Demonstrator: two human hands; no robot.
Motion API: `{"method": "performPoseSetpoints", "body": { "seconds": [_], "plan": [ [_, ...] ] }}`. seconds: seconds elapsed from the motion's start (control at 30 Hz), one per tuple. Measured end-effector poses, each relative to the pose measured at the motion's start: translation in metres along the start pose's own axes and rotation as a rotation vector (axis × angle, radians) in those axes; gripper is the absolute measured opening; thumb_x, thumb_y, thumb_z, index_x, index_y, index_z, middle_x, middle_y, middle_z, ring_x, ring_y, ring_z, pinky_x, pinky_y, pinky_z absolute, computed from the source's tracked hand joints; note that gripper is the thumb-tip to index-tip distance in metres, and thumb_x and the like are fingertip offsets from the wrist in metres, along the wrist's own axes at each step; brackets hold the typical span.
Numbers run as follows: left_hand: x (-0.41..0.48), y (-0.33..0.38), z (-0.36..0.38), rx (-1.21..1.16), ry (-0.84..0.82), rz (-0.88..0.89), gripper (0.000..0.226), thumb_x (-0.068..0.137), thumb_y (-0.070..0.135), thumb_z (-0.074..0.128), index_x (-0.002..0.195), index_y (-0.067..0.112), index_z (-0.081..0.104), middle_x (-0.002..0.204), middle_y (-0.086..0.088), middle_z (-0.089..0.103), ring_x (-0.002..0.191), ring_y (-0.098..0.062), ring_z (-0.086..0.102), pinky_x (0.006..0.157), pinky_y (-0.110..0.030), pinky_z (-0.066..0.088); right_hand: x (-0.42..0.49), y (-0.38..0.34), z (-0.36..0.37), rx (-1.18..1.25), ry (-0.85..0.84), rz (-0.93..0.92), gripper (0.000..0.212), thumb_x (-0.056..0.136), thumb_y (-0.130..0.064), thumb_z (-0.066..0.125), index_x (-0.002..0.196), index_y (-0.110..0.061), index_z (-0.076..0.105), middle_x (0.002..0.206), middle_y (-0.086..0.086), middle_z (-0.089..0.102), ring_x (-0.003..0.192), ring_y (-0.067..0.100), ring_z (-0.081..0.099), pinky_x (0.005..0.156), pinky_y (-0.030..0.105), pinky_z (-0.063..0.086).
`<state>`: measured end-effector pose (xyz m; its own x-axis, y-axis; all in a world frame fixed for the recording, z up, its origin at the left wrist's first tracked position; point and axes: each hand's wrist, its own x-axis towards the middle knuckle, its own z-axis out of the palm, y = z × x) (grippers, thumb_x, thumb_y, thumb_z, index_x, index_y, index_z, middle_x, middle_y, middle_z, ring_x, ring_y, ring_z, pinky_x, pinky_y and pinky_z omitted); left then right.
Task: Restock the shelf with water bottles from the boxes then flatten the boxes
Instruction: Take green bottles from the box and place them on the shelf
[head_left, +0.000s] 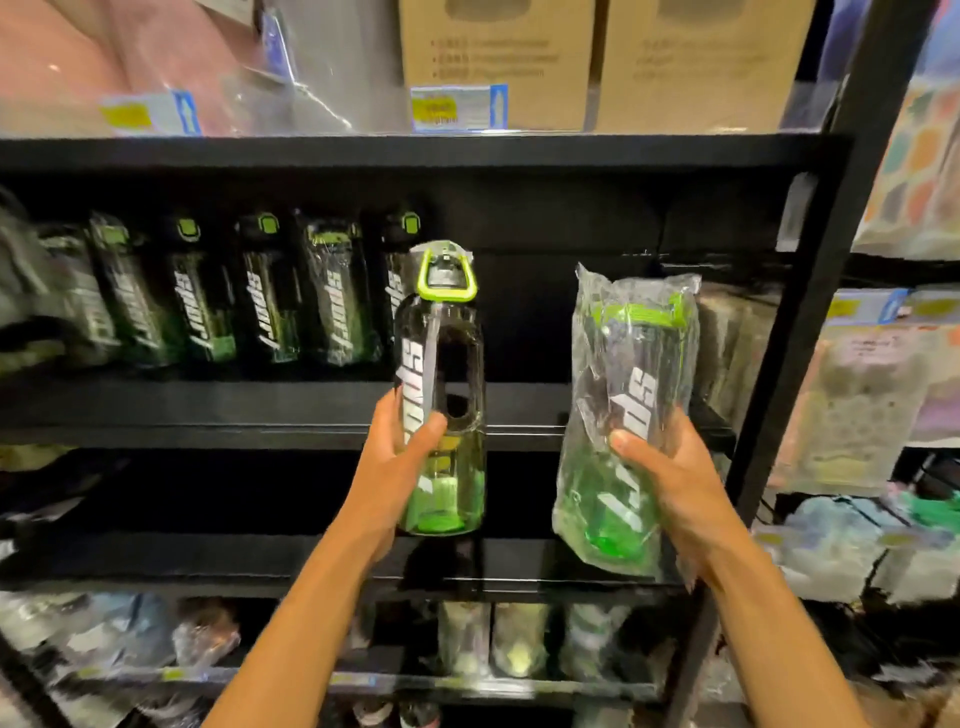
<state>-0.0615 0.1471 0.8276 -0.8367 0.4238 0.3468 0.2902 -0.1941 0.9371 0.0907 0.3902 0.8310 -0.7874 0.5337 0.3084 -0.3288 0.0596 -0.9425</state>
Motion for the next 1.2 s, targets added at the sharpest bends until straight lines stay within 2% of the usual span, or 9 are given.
{"method": "performPoseSetpoints", "body": {
  "seconds": [0.1, 0.23, 0.3, 0.4, 0.47, 0.63, 0.73, 0.83, 1.2],
  "plan": [
    [0.045, 0.011, -0.006, -0.056, -0.081, -0.012, 0.083, 0.084, 0.060, 0.075, 0.153, 0.036, 0.037, 0.150, 0.008, 0.054, 0.129, -0.012, 0.061, 0.109, -0.043, 0.049, 0.041, -0.008, 0.014, -0.044, 0.073, -0.060, 0.061, 0.080, -0.030, 0.087, 0.132, -0.033, 0.056, 0.124, -0.005, 0.072, 0.105, 0.011, 0.073, 0.081, 0.027, 0.058],
    [0.106, 0.013, -0.004, -0.061, -0.109, -0.033, 0.096, 0.075, 0.068, 0.081, 0.154, 0.038, 0.037, 0.159, 0.007, 0.045, 0.142, -0.016, 0.049, 0.117, -0.052, 0.040, 0.095, -0.005, 0.015, -0.064, 0.084, -0.055, 0.064, 0.084, -0.027, 0.086, 0.139, -0.027, 0.053, 0.128, -0.003, 0.071, 0.110, 0.017, 0.073, 0.094, 0.043, 0.058],
    [0.132, 0.011, 0.002, -0.033, -0.136, -0.035, 0.097, 0.077, 0.067, 0.080, 0.157, 0.039, 0.032, 0.159, 0.021, 0.039, 0.145, -0.005, 0.039, 0.122, -0.043, 0.032, 0.124, -0.005, 0.012, -0.094, 0.070, -0.054, 0.068, 0.082, -0.030, 0.088, 0.139, -0.026, 0.052, 0.128, -0.003, 0.071, 0.111, 0.017, 0.073, 0.096, 0.044, 0.058],
    [0.164, 0.002, 0.014, 0.037, -0.158, -0.078, 0.062, 0.095, 0.042, 0.072, 0.146, 0.037, 0.038, 0.131, 0.036, 0.038, 0.119, 0.019, 0.041, 0.108, -0.023, 0.034, 0.166, -0.002, 0.009, -0.151, 0.030, -0.055, 0.072, 0.077, -0.034, 0.091, 0.138, -0.025, 0.053, 0.127, -0.002, 0.071, 0.110, 0.017, 0.073, 0.094, 0.042, 0.058],
    [0.181, -0.004, 0.022, 0.097, -0.130, -0.097, 0.053, 0.091, 0.040, 0.076, 0.133, 0.031, 0.045, 0.125, 0.026, 0.049, 0.114, 0.014, 0.051, 0.106, -0.026, 0.041, 0.190, 0.005, 0.009, -0.175, 0.030, -0.040, 0.068, 0.076, -0.030, 0.092, 0.133, -0.021, 0.057, 0.122, 0.000, 0.073, 0.107, 0.016, 0.074, 0.089, 0.039, 0.060],
    [0.223, -0.023, 0.039, 0.177, -0.034, -0.163, 0.092, 0.084, 0.038, 0.084, 0.153, 0.000, 0.037, 0.144, -0.020, 0.058, 0.121, -0.024, 0.060, 0.095, -0.027, 0.040, 0.249, 0.032, 0.011, -0.161, 0.036, 0.022, 0.046, 0.072, -0.013, 0.093, 0.113, -0.017, 0.073, 0.102, 0.002, 0.080, 0.091, 0.013, 0.078, 0.073, 0.026, 0.060],
    [0.246, -0.039, 0.047, 0.165, -0.015, -0.138, 0.105, 0.084, 0.027, 0.086, 0.163, 0.027, 0.018, 0.142, 0.010, 0.046, 0.128, -0.011, 0.044, 0.103, -0.027, 0.036, 0.283, 0.052, 0.014, -0.203, 0.041, -0.051, 0.079, 0.066, -0.015, 0.098, 0.133, -0.023, 0.058, 0.117, -0.003, 0.076, 0.104, 0.013, 0.074, 0.086, 0.034, 0.061],
    [0.263, -0.048, 0.054, 0.183, 0.034, -0.100, 0.104, 0.083, 0.020, 0.086, 0.161, 0.030, 0.018, 0.136, 0.012, 0.046, 0.128, -0.009, 0.043, 0.103, -0.028, 0.037, 0.309, 0.062, 0.015, -0.230, 0.020, -0.055, 0.089, 0.061, -0.026, 0.100, 0.137, -0.024, 0.053, 0.122, -0.003, 0.072, 0.109, 0.015, 0.071, 0.096, 0.041, 0.058],
    [0.296, -0.064, 0.053, 0.266, 0.031, -0.148, 0.107, 0.084, 0.028, 0.085, 0.163, 0.032, 0.012, 0.162, 0.003, 0.037, 0.148, -0.020, 0.033, 0.112, -0.034, 0.031, 0.347, 0.082, 0.020, -0.147, -0.084, -0.102, 0.076, 0.073, -0.014, 0.094, 0.132, -0.025, 0.048, 0.125, 0.001, 0.072, 0.113, 0.015, 0.071, 0.104, 0.048, 0.055]
  ]
}}
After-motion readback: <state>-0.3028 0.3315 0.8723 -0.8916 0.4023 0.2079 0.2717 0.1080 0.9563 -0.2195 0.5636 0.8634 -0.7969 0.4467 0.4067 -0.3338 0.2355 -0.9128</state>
